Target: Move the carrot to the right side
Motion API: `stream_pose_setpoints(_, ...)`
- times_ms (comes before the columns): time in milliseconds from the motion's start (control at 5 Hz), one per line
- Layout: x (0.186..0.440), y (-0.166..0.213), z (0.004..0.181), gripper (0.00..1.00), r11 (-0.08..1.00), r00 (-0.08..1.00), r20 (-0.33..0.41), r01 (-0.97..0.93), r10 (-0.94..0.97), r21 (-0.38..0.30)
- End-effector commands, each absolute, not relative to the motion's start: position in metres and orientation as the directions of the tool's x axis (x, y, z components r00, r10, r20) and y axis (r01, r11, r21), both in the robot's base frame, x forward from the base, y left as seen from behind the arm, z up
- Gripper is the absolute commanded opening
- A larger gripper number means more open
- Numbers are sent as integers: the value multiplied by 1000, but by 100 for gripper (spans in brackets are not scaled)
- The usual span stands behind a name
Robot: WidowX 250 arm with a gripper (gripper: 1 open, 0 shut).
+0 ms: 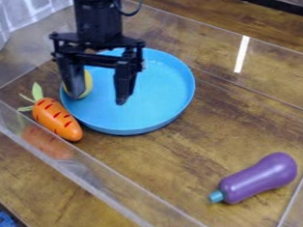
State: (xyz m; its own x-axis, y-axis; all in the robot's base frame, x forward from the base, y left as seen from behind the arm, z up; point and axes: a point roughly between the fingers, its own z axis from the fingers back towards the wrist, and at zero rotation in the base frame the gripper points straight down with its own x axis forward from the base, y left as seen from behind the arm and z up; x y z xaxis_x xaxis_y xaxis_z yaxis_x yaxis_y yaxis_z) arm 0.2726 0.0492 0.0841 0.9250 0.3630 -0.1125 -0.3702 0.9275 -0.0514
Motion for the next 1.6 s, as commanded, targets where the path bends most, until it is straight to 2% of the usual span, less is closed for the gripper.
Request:
stream_pose_setpoints(0, 273, 65, 86, 100, 875, 878, -72, -478, 473, -76)
stream_pose_setpoints(400, 264, 98, 67, 100, 696, 709, -58, -702, 703, -150)
stream_pose_setpoints(800, 255, 130, 48, 100, 536, 563, -83, -815, 822, -222)
stream_pose_setpoints(1400, 257, 140, 42, 100, 504, 544, -96, -820, 833, -271)
